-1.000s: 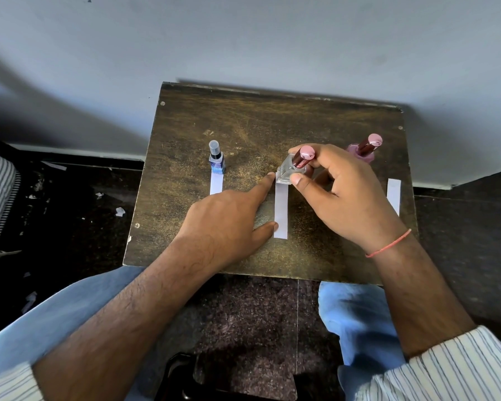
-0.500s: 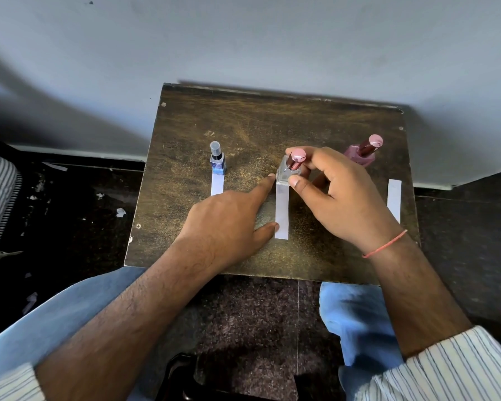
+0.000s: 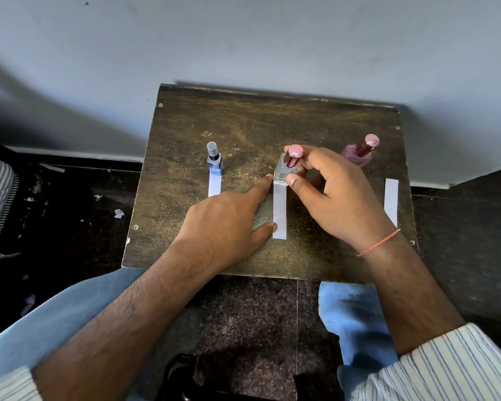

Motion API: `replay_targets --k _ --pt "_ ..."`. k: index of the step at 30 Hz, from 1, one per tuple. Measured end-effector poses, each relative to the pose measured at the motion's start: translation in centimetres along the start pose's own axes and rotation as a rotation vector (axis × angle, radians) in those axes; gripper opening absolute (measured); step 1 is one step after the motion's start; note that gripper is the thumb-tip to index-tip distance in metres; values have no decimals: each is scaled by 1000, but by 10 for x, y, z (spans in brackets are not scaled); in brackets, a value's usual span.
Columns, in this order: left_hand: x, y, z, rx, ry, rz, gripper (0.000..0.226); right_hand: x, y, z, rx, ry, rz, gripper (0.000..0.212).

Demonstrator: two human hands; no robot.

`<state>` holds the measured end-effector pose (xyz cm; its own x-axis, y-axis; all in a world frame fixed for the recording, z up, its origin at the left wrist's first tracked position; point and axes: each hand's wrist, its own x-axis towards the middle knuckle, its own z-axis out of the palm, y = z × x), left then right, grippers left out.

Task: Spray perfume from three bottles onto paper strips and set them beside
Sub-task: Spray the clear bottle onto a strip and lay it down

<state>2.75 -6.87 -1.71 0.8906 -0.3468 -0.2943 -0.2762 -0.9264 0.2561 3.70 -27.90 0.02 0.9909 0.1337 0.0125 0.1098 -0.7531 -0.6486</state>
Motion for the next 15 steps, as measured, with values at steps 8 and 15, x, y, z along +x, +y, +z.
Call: replay_targets --k 8,15 --pt "-2 0 -2 0 -4 11 85 -1 1 3 46 15 23 31" --pt "-1 -2 -14 -103 73 -1 66 -7 5 -2 62 -6 48 58"
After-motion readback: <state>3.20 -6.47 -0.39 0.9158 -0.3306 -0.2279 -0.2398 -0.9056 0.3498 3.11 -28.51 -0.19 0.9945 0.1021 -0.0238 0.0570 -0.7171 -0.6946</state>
